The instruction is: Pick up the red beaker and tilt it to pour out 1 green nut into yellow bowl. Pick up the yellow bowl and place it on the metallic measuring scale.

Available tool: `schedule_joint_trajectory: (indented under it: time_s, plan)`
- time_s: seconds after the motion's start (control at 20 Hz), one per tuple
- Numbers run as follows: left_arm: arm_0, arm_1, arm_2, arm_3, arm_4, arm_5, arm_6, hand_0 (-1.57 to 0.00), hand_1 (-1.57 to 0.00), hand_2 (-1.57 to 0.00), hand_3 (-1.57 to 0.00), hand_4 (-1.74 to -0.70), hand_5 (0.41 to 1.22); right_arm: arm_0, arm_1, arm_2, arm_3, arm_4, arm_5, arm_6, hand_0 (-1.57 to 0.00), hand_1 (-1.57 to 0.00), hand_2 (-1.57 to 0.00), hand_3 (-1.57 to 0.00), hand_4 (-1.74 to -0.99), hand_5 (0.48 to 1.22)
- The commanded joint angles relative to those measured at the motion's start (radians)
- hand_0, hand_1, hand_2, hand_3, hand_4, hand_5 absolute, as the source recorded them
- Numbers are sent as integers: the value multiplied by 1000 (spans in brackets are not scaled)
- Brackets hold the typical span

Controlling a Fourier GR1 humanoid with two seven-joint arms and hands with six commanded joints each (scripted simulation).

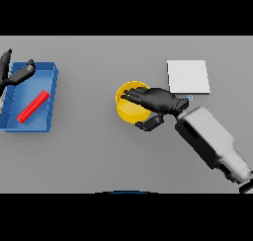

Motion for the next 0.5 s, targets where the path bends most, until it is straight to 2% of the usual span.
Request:
schedule_joint_trajectory:
  time_s: [0.0, 0.25, 0.45]
  plan:
    - [-1, 2, 0, 2, -2, -1, -3, 1, 1, 1, 1, -795, 734, -14, 5, 5, 11, 1, 11, 1, 1, 1, 1, 1, -1270, 678]
    - [4, 6, 8, -11, 7, 8, 0, 1, 1, 1, 1, -799, 738, -38, 19, 41, 81, 29, 29, 1, 1, 1, 1, 1, -1303, 674]
    - [-1, 13, 10, 12, 4, -9, -14, 1, 1, 1, 1, -793, 731, -70, 22, 63, 112, 47, 51, -3, 1, 1, 1, 1, -1304, 713]
